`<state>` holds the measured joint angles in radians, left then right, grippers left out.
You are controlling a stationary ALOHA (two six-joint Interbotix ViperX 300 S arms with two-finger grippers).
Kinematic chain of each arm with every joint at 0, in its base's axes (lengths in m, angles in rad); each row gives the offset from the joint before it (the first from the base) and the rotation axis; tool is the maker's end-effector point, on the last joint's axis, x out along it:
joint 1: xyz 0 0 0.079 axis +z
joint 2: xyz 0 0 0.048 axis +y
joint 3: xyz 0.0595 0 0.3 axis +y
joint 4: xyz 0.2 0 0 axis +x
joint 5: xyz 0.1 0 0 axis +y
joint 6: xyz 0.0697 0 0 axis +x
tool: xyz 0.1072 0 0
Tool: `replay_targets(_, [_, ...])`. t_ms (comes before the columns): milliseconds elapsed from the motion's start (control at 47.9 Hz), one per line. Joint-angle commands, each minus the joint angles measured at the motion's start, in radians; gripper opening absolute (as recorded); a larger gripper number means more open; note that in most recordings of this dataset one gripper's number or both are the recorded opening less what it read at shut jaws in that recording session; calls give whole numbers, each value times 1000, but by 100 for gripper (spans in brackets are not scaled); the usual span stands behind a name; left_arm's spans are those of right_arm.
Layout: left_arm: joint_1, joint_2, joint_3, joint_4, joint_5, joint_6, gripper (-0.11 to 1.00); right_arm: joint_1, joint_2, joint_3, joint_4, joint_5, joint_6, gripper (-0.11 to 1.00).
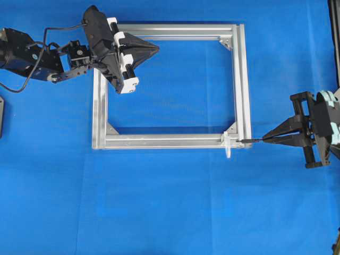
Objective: Insert the wire through the string loop located on the right side.
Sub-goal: 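Push the USB plug through the zip-tie loop with the right gripper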
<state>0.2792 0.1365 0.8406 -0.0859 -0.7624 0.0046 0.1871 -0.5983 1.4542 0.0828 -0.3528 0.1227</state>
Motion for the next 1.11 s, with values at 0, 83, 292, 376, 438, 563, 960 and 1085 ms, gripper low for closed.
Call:
replay_targets(0, [-2,-32,-9,3,-11,2,0,-2,0,-11,-2,-9,-2,-4])
replay_targets(83, [-2,-32,-11,3,-11,2,0,-2,5,-11,-2,-9,-2,-4])
replay_targets(292, [-2,-32,-11,3,-11,2,0,-2,52,-17,0,-78,3,-4])
replay_targets(376, [-2,-32,-12,3,-11,2,0,-2,91,-25,0,-109,5,-4])
replay_targets(438, [-2,-32,-11,3,-11,2,0,-2,123,-35,0,-132,5,-4])
replay_targets(563, [-2,-34,-9,3,-11,2,0,-2,193,-64,-2,-186,5,-4])
replay_targets(960, [-2,-32,-8,5,-17,2,0,-2,382,-178,-2,-290,-6,-4])
replay_targets(1085, [-2,-34,-9,3,-18,2,0,-2,407,-199,-2,-295,-6,-4])
